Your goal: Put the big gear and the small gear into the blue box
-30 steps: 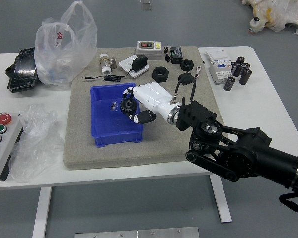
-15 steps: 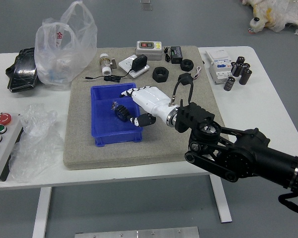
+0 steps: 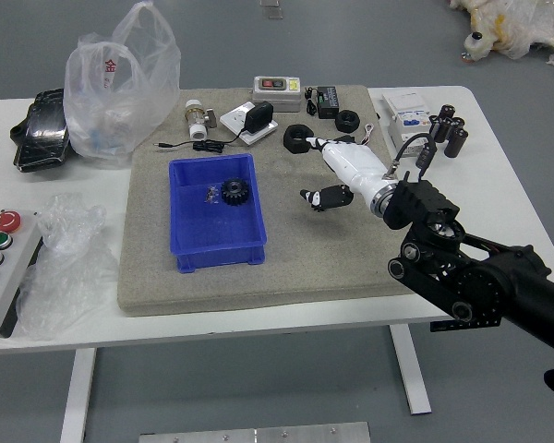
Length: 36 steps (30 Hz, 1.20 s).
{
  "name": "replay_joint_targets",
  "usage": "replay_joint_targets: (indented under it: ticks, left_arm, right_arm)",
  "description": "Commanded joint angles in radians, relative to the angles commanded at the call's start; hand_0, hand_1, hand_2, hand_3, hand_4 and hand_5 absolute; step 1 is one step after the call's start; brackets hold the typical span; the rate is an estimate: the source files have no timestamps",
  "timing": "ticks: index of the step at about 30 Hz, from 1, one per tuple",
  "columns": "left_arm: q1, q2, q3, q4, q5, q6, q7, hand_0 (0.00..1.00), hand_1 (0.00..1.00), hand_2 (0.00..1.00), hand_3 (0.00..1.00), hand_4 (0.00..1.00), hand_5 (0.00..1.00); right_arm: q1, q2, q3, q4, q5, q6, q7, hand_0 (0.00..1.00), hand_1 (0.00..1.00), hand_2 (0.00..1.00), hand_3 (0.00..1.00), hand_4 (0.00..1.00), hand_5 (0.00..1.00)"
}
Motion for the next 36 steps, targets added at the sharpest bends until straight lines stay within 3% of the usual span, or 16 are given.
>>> replay_joint_targets:
  ticks: [6,17,18,23,24,29,30,36]
  left_arm:
    - [-0.003,-0.001,0.001,0.0,0.002,-0.002,-0.002,0.65,0.578,0.556,0.65,0.674,0.363]
    - [-0.001,0.002,-0.004,0.0,0.011,-0.005,0.002,0.65,0.578,0.556,0.65,0.674,0.362]
    - [0.0,0.002,-0.004,0.0,0.011,-0.005,0.002,0.65,0.578,0.556,0.65,0.673,0.362]
    - [0.001,-0.001,-0.002,0.0,0.009,-0.005,0.001,0.65,0.578,0.556,0.65,0.673,0.362]
    - [0.001,-0.001,-0.001,0.0,0.008,-0.005,0.001,0.65,0.579,0.556,0.65,0.674,0.362]
    - [0.0,-0.003,0.0,0.0,0.006,-0.004,0.0,0.65,0.579,0.556,0.65,0.674,0.362]
    - [0.0,-0.003,0.001,0.0,0.005,-0.004,-0.001,0.65,0.579,0.556,0.65,0.673,0.362]
    - [-0.001,-0.004,0.003,0.001,0.002,-0.004,-0.003,0.65,0.579,0.556,0.65,0.673,0.361]
  right_arm:
    - [0.002,0.024,-0.046,-0.076,0.06,-0.006,0.018,0.852,0.844,0.849,0.889,0.757,0.28]
    - [0.033,0.06,-0.13,-0.148,0.115,-0.032,0.035,0.836,0.827,0.822,0.863,0.758,0.281]
    - [0.034,0.061,-0.134,-0.151,0.117,-0.036,0.036,0.787,0.702,0.597,0.673,0.49,0.174]
    - [0.035,0.064,-0.153,-0.17,0.124,-0.048,0.027,0.787,0.702,0.597,0.673,0.49,0.174]
    - [0.035,0.064,-0.156,-0.173,0.122,-0.045,0.024,0.763,0.636,0.477,0.604,0.479,0.029]
    - [0.032,0.064,-0.16,-0.176,0.115,-0.046,0.017,0.763,0.636,0.477,0.604,0.479,0.029]
    - [0.031,0.063,-0.159,-0.175,0.114,-0.049,0.018,0.741,0.604,0.396,0.544,0.483,0.016]
    - [0.028,0.054,-0.139,-0.15,0.102,-0.069,0.026,0.734,0.594,0.381,0.531,0.451,0.007]
